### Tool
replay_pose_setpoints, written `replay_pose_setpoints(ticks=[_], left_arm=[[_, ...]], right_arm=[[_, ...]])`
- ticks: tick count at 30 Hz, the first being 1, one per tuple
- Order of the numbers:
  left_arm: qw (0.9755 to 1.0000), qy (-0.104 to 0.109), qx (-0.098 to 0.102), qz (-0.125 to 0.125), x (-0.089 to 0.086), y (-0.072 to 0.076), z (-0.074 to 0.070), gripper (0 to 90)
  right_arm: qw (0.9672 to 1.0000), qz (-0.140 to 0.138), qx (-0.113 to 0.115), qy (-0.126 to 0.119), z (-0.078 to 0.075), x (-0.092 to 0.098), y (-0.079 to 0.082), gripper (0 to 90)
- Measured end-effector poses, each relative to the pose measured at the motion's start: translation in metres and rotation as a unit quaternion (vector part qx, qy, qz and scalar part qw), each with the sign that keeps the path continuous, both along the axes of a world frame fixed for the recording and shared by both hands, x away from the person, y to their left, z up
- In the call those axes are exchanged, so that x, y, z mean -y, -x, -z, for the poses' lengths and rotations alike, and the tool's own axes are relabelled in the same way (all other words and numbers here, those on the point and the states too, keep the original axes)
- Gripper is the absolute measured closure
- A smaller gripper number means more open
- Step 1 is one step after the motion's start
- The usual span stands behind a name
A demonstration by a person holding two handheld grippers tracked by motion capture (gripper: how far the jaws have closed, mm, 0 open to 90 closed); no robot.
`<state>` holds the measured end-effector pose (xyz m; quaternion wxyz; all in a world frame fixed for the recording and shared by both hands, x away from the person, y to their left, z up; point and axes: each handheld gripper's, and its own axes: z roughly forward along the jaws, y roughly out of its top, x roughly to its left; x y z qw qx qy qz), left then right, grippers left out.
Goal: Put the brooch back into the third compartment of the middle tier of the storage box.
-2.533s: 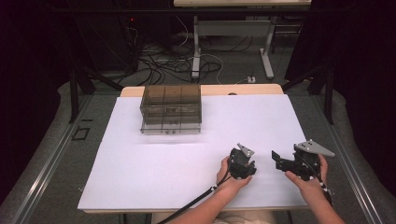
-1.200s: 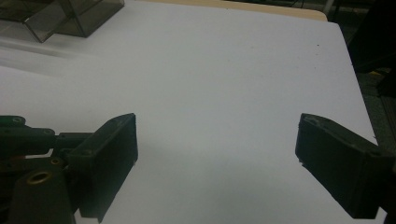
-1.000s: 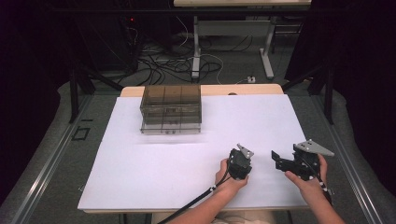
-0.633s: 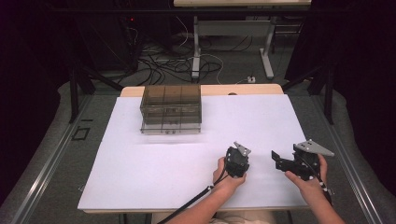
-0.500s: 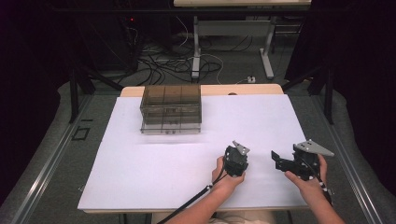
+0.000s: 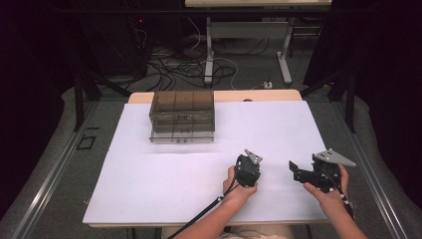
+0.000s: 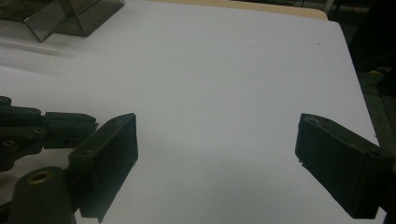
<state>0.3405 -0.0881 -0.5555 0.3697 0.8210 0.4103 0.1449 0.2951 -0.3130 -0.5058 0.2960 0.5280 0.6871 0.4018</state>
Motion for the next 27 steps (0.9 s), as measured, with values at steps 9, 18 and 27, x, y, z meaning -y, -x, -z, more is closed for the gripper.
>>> replay_pose_setpoints(ticks=[9, 18, 27], left_arm=[[0.9999, 0.012, -0.002, -0.009, -0.009, -0.005, -0.005, 85.0], [0.9994, 0.025, 0.003, -0.024, -0.023, -0.011, -0.012, 85.0], [0.9983, 0.038, 0.007, -0.043, -0.039, -0.017, -0.020, 85.0]], right_arm=[[1.0000, 0.000, -0.001, -0.005, 0.000, -0.001, 0.000, 12.8], [1.0000, 0.001, -0.001, -0.006, 0.001, -0.001, 0.000, 12.8], [1.0000, 0.002, 0.001, -0.001, 0.000, 0.000, 0.000, 12.8]])
